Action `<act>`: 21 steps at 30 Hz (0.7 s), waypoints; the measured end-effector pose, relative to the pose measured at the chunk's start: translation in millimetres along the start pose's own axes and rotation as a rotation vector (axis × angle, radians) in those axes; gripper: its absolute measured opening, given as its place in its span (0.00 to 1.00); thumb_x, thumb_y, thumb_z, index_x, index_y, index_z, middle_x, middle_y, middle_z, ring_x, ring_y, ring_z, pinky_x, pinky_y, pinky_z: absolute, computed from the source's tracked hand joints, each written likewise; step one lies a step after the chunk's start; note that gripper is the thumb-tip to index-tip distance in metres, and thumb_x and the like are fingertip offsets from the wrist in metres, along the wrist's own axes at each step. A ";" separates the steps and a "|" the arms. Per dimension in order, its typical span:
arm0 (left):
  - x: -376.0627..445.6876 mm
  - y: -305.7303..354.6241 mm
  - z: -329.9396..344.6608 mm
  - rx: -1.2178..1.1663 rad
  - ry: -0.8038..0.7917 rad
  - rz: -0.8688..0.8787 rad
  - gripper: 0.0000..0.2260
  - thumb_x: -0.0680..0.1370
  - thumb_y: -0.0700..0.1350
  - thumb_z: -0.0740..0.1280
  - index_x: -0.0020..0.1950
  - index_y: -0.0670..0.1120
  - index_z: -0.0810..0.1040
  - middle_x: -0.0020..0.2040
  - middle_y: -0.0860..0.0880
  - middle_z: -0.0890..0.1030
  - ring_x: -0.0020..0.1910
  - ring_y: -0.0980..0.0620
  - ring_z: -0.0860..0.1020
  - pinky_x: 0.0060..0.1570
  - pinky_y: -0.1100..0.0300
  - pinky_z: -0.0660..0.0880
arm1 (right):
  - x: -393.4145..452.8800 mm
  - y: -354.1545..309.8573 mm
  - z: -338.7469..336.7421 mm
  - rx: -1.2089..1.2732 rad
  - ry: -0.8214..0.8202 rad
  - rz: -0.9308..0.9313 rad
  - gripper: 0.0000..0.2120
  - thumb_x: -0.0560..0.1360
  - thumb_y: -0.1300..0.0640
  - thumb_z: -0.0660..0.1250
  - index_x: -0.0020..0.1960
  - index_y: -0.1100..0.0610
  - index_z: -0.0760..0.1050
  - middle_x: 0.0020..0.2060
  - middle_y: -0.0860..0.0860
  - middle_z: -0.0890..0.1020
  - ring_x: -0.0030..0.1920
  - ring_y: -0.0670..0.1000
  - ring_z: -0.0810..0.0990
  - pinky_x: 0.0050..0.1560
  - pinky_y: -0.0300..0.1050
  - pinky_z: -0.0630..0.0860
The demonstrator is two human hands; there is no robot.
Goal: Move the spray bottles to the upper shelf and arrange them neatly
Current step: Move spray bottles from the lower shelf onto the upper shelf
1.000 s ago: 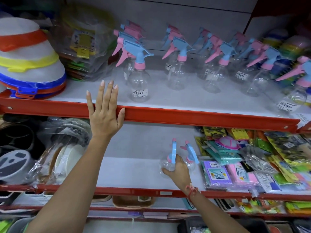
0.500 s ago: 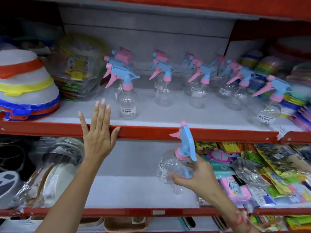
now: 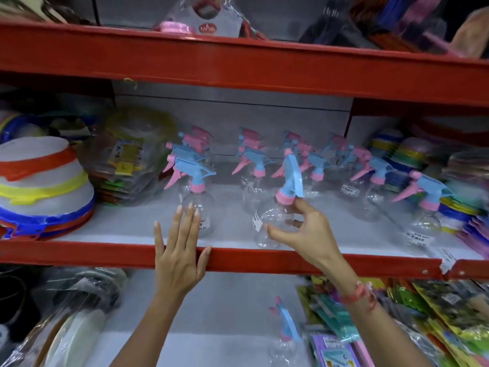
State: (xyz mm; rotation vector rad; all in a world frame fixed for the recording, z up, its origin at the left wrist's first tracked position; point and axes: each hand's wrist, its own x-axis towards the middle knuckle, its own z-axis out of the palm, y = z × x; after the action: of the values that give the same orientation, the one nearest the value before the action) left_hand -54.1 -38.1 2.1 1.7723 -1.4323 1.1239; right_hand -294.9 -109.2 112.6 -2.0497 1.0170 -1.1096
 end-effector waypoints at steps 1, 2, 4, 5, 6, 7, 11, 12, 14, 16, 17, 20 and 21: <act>0.0 -0.1 1.0 0.007 0.005 0.003 0.28 0.82 0.55 0.49 0.76 0.40 0.61 0.76 0.43 0.64 0.77 0.44 0.59 0.76 0.38 0.49 | 8.1 3.3 3.7 -0.028 0.000 0.000 0.29 0.57 0.41 0.75 0.56 0.50 0.78 0.49 0.46 0.82 0.50 0.48 0.81 0.54 0.44 0.80; -0.2 -0.5 1.7 0.013 0.009 0.005 0.28 0.81 0.55 0.49 0.76 0.40 0.62 0.76 0.43 0.65 0.77 0.44 0.59 0.76 0.38 0.50 | 15.2 7.4 7.5 -0.060 -0.002 0.003 0.30 0.56 0.39 0.74 0.55 0.50 0.78 0.48 0.47 0.82 0.50 0.49 0.80 0.54 0.47 0.80; -0.1 -1.0 2.6 0.018 0.014 0.009 0.28 0.81 0.55 0.49 0.76 0.40 0.62 0.76 0.43 0.65 0.77 0.43 0.59 0.76 0.38 0.50 | 25.8 15.9 14.2 -0.112 -0.012 0.008 0.32 0.56 0.37 0.73 0.56 0.49 0.77 0.49 0.46 0.82 0.50 0.48 0.80 0.54 0.50 0.80; 0.2 -1.0 2.7 0.020 0.016 0.011 0.28 0.81 0.55 0.49 0.76 0.40 0.63 0.76 0.43 0.66 0.77 0.43 0.59 0.76 0.38 0.50 | 29.2 18.9 16.7 -0.123 -0.015 0.013 0.32 0.56 0.36 0.72 0.57 0.49 0.77 0.49 0.46 0.82 0.50 0.48 0.80 0.54 0.50 0.79; 0.5 -0.8 2.7 0.022 0.018 0.013 0.28 0.81 0.55 0.49 0.75 0.40 0.63 0.75 0.42 0.66 0.77 0.43 0.60 0.76 0.38 0.50 | 31.5 21.3 18.6 -0.125 -0.014 0.019 0.34 0.55 0.36 0.71 0.58 0.49 0.76 0.50 0.45 0.82 0.50 0.48 0.80 0.55 0.49 0.79; 0.7 -0.5 3.0 0.024 0.020 0.015 0.27 0.81 0.55 0.49 0.75 0.40 0.64 0.75 0.42 0.66 0.77 0.43 0.60 0.76 0.39 0.50 | 32.5 22.7 20.1 -0.123 -0.014 0.022 0.35 0.55 0.35 0.70 0.59 0.49 0.76 0.50 0.44 0.82 0.50 0.47 0.79 0.56 0.48 0.79; 0.3 -0.3 4.2 0.029 0.033 0.013 0.27 0.81 0.55 0.49 0.75 0.41 0.64 0.75 0.43 0.66 0.77 0.43 0.60 0.76 0.39 0.49 | 31.5 26.7 25.8 -0.123 -0.068 0.020 0.34 0.60 0.38 0.75 0.62 0.47 0.73 0.55 0.45 0.81 0.56 0.47 0.79 0.58 0.45 0.77; 0.1 -0.6 4.5 0.030 0.035 0.014 0.27 0.81 0.55 0.49 0.75 0.41 0.63 0.75 0.43 0.66 0.77 0.43 0.59 0.76 0.39 0.49 | 30.7 27.1 28.2 -0.120 -0.066 0.020 0.36 0.60 0.37 0.76 0.63 0.47 0.71 0.58 0.46 0.80 0.58 0.48 0.77 0.59 0.44 0.76; -0.1 -0.9 4.8 0.029 0.033 0.015 0.27 0.81 0.55 0.49 0.76 0.41 0.63 0.76 0.43 0.65 0.77 0.43 0.59 0.76 0.39 0.49 | 28.5 26.1 34.4 -0.109 0.004 0.029 0.44 0.57 0.33 0.76 0.68 0.48 0.66 0.64 0.49 0.73 0.64 0.50 0.72 0.64 0.45 0.73; -0.2 -0.3 4.4 0.025 0.030 0.012 0.27 0.81 0.55 0.49 0.76 0.41 0.63 0.76 0.43 0.66 0.77 0.43 0.59 0.76 0.38 0.50 | 26.2 24.1 41.7 -0.121 0.141 0.050 0.50 0.56 0.33 0.77 0.70 0.52 0.62 0.66 0.53 0.69 0.66 0.53 0.68 0.63 0.48 0.72; -0.1 -0.1 4.0 0.022 0.031 0.010 0.27 0.81 0.55 0.49 0.76 0.41 0.63 0.75 0.43 0.66 0.77 0.43 0.59 0.76 0.38 0.50 | 25.7 24.2 45.5 -0.140 0.204 0.047 0.49 0.56 0.35 0.77 0.69 0.55 0.63 0.63 0.54 0.69 0.65 0.55 0.69 0.61 0.49 0.73; 0.2 -0.2 3.2 0.012 0.034 0.009 0.27 0.81 0.54 0.49 0.75 0.40 0.64 0.75 0.42 0.67 0.77 0.43 0.60 0.76 0.39 0.49 | 23.2 26.0 51.8 -0.149 0.300 0.009 0.39 0.57 0.39 0.79 0.58 0.58 0.68 0.53 0.54 0.73 0.54 0.58 0.76 0.51 0.52 0.77; 0.4 0.0 2.8 0.010 0.034 0.009 0.27 0.82 0.54 0.49 0.75 0.40 0.64 0.75 0.42 0.67 0.77 0.43 0.60 0.76 0.39 0.49 | 22.4 26.2 51.6 -0.141 0.292 0.010 0.37 0.58 0.40 0.79 0.56 0.58 0.68 0.52 0.53 0.74 0.53 0.57 0.76 0.50 0.53 0.77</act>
State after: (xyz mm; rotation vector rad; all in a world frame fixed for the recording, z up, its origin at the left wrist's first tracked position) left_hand -53.4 -40.6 1.2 1.7462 -1.4184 1.1624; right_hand -251.0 -134.8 77.1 -2.0253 1.2780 -1.3968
